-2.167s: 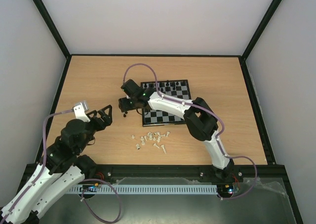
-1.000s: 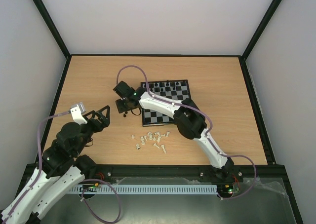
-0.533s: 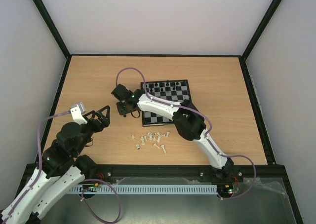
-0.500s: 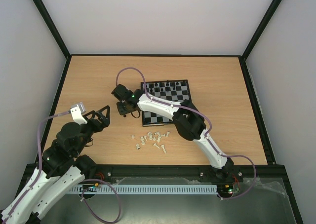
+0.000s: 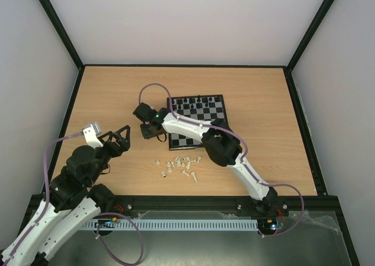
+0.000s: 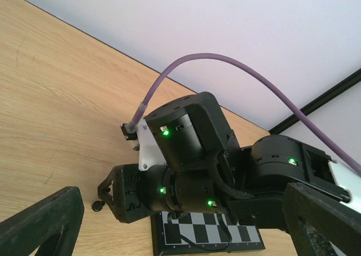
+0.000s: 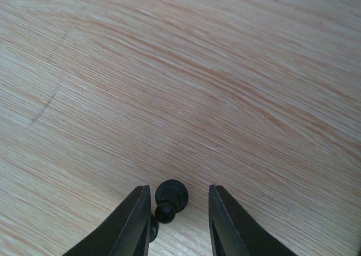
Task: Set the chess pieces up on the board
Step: Pick up the chess piece at the center of the board.
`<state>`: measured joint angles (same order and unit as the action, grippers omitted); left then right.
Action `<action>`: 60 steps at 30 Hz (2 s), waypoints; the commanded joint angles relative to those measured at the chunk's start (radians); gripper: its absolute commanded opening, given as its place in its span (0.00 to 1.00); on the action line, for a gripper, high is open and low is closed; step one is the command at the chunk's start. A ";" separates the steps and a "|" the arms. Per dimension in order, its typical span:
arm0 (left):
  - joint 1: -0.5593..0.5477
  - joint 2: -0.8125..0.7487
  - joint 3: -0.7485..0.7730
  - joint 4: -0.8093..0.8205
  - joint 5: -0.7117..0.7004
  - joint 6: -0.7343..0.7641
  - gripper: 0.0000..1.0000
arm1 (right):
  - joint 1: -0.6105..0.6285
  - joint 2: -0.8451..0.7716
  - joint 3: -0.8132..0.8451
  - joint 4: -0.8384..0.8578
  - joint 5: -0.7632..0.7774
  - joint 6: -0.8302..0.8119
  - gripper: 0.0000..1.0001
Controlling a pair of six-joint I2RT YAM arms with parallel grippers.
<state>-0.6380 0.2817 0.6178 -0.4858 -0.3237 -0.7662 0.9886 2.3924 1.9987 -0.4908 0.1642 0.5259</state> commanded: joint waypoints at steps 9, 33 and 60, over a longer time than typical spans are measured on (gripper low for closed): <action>0.003 -0.009 0.009 0.003 -0.018 0.012 0.99 | 0.002 0.031 0.001 -0.045 0.016 0.008 0.24; 0.003 -0.009 0.004 0.011 -0.018 0.017 1.00 | 0.003 0.017 0.036 -0.046 0.007 -0.004 0.21; 0.003 -0.010 0.003 0.016 -0.010 0.021 0.99 | -0.131 -0.417 -0.381 0.002 0.110 -0.020 0.02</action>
<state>-0.6380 0.2817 0.6178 -0.4850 -0.3260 -0.7647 0.9516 2.1422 1.7565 -0.4824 0.2272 0.5056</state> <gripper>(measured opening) 0.994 0.063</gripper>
